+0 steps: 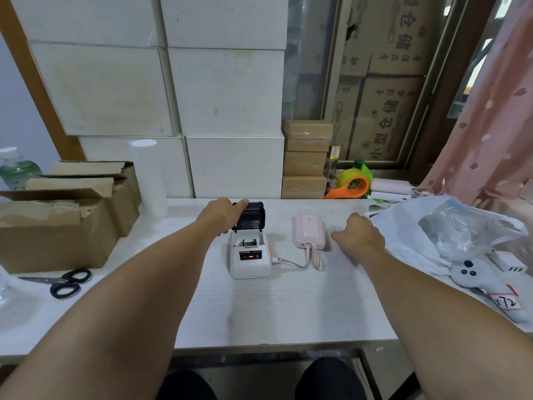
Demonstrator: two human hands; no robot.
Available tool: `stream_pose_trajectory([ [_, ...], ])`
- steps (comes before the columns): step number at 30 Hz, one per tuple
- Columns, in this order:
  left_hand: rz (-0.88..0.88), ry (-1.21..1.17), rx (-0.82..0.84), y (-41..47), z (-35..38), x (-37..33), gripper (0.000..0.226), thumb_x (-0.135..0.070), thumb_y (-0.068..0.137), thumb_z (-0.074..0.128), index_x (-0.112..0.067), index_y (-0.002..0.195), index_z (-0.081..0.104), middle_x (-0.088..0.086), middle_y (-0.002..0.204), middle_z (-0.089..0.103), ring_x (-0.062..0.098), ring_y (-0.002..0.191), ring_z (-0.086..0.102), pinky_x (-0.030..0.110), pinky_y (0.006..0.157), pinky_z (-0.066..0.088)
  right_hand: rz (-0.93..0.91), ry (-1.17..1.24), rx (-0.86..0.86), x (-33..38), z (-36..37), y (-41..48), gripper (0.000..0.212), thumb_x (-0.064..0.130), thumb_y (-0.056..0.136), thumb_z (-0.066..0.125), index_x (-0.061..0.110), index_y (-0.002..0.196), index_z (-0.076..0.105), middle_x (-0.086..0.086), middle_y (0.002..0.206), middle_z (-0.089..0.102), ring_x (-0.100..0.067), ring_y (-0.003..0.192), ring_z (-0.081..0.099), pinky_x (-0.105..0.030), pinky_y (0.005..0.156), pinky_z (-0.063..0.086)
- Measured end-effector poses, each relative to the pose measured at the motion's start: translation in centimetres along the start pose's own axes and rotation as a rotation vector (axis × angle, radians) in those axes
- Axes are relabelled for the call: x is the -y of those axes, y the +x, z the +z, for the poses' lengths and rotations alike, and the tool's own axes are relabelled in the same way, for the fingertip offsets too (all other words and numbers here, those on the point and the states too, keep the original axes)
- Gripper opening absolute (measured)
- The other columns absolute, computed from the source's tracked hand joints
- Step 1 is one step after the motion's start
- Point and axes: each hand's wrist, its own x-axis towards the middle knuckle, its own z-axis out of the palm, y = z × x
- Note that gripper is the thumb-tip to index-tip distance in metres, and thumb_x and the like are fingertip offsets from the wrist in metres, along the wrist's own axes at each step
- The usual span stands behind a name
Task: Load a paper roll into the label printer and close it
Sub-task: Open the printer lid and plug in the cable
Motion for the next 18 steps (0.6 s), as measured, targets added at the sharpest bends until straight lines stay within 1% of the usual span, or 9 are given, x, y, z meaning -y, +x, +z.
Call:
stream_pose_trajectory([
  [3,0.022,-0.019,-0.021,-0.1,-0.5,0.2,0.086,-0.081,0.088,0.031,-0.004,0.097,0.067,0.013,0.092,0.074,0.031,0.083,0.074,0.045,0.087,0.06,-0.05,0.009,-0.044,0.6,-1.1,0.3,0.049,0.043,0.092,0.066,0.014,0.129,0.054,-0.008,0.126,0.06,-0.032,0.112,0.061,-0.036,0.074,0.044],
  [6,0.047,-0.026,-0.054,-0.5,-1.6,0.5,0.086,-0.085,0.086,0.03,-0.006,0.095,0.063,0.01,0.092,0.07,0.03,0.082,0.068,0.043,0.085,0.058,-0.082,0.026,-0.084,1.7,-1.5,0.1,0.051,0.045,0.098,0.061,0.014,0.137,0.052,-0.008,0.135,0.059,-0.031,0.116,0.061,-0.036,0.076,0.046],
  [8,0.063,0.03,-0.085,-0.9,-2.6,1.0,0.078,-0.081,0.089,0.036,-0.007,0.092,0.062,0.007,0.089,0.067,0.028,0.079,0.063,0.039,0.077,0.054,-0.11,0.035,-0.11,2.5,-1.3,-0.1,0.048,0.043,0.1,0.06,0.014,0.137,0.052,-0.008,0.134,0.059,-0.032,0.113,0.062,-0.036,0.075,0.046],
  [9,0.069,0.079,-0.102,-1.2,-3.3,1.4,0.071,-0.077,0.09,0.041,-0.01,0.09,0.061,0.005,0.087,0.064,0.028,0.08,0.062,0.037,0.073,0.051,-0.134,0.038,-0.128,3.0,-1.2,-0.3,0.046,0.042,0.1,0.059,0.013,0.135,0.053,-0.009,0.133,0.059,-0.033,0.112,0.062,-0.036,0.075,0.045],
  [11,0.073,0.178,-0.117,-1.9,-4.6,2.9,0.057,-0.07,0.089,0.051,-0.014,0.083,0.059,0.002,0.085,0.06,0.027,0.084,0.059,0.035,0.068,0.044,-0.177,0.055,-0.154,4.1,-1.1,-0.8,0.042,0.04,0.101,0.058,0.012,0.131,0.055,-0.01,0.131,0.06,-0.035,0.109,0.062,-0.037,0.075,0.044],
  [13,0.063,0.238,-0.098,-2.7,-5.8,4.6,0.053,-0.066,0.087,0.057,-0.015,0.074,0.057,0.003,0.084,0.06,0.025,0.081,0.059,0.033,0.065,0.041,-0.213,0.077,-0.165,5.4,-1.0,-1.4,0.037,0.039,0.101,0.057,0.012,0.127,0.057,-0.01,0.129,0.06,-0.036,0.107,0.062,-0.037,0.076,0.044],
  [15,0.04,0.269,-0.075,-3.8,-6.7,6.2,0.052,-0.064,0.085,0.062,-0.012,0.079,0.064,0.003,0.084,0.063,0.024,0.081,0.06,0.034,0.066,0.044,-0.254,0.1,-0.174,6.8,-1.0,-2.2,0.033,0.036,0.101,0.056,0.012,0.123,0.059,-0.009,0.125,0.061,-0.036,0.104,0.062,-0.037,0.077,0.044],
  [18,0.022,0.309,-0.069,-5.8,-7.9,8.1,0.053,-0.061,0.082,0.069,-0.009,0.093,0.072,0.005,0.092,0.069,0.027,0.091,0.065,0.037,0.076,0.053,-0.338,0.121,-0.178,8.8,-0.7,-3.5,0.026,0.032,0.098,0.055,0.013,0.115,0.06,-0.007,0.119,0.062,-0.033,0.097,0.06,-0.038,0.076,0.046],
])
